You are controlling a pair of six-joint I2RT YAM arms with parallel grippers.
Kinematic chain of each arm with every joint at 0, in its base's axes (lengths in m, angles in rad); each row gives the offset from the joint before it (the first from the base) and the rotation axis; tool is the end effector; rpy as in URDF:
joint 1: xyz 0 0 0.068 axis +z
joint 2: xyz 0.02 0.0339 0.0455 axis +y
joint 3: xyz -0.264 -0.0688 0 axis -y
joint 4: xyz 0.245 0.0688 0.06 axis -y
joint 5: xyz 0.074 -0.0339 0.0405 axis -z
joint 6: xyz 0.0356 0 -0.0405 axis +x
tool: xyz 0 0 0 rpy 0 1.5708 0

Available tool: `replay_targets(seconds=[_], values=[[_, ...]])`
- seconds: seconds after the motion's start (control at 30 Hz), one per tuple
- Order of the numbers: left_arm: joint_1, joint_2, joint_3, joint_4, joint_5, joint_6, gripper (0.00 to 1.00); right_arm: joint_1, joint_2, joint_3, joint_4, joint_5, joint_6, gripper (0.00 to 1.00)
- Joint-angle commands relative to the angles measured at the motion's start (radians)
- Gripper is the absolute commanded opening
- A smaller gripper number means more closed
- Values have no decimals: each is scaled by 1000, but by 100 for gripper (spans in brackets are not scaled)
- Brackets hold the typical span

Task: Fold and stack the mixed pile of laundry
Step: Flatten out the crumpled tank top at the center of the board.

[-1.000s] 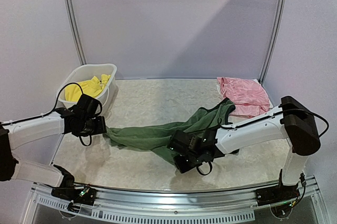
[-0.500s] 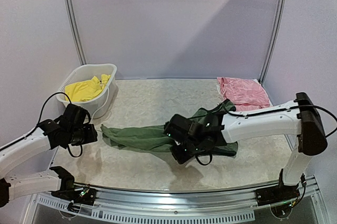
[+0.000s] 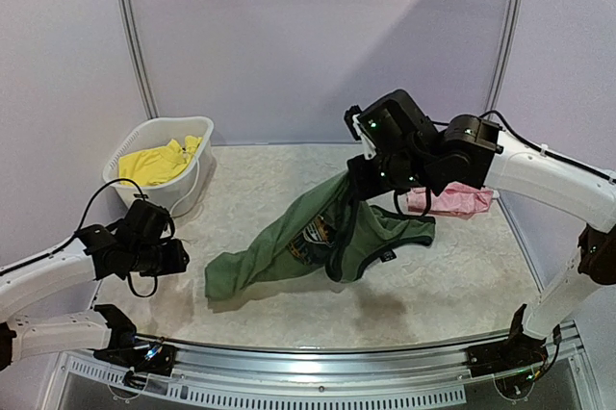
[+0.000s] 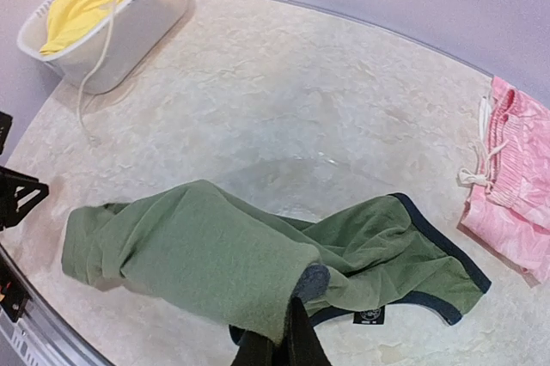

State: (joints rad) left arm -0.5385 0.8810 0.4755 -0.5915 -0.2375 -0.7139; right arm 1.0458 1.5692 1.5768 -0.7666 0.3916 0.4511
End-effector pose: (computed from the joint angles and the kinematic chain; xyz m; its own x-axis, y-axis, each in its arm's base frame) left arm 0.1414 -0.0747 0.1844 -0.7995 -0.2637 -0.5397 -0.1782 0.9622 -0.2061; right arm 0.1830 0.2889 0.3658 -0.5986 -0.2295 -0.7675 -0.4445 0.8922 0.0799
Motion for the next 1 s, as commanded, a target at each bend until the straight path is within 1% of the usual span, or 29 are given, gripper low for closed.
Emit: replay_targets(seconds=[0.0, 0.07, 0.17, 0.33, 0.4, 0.53, 0.7, 0.8, 0.97], values=[[-28, 19, -25, 86, 74, 25, 39, -85, 25, 31, -33, 14, -18, 0], [-73, 15, -36, 134, 99, 44, 39, -120, 59, 75, -51, 8, -28, 0], [-162, -8, -55, 177, 105, 76, 43, -131, 121, 121, -72, 3, -46, 0], [-290, -16, -71, 216, 146, 109, 41, -141, 161, 115, -69, -1, -56, 0], [-343, 4, -64, 228, 147, 132, 41, -146, 167, 101, -61, -5, -53, 0], [-426, 94, -47, 266, 167, 182, 42, -153, 166, 83, -67, -9, -52, 0], [-540, 239, 27, 235, 83, 190, 42, -159, 140, 35, -58, -5, -41, 0], [-606, 316, 76, 196, 20, 167, 45, -165, 128, 15, -54, -7, -36, 0], [-702, 371, 146, 111, -77, 126, 49, -167, 116, 0, -48, -11, -29, 0]])
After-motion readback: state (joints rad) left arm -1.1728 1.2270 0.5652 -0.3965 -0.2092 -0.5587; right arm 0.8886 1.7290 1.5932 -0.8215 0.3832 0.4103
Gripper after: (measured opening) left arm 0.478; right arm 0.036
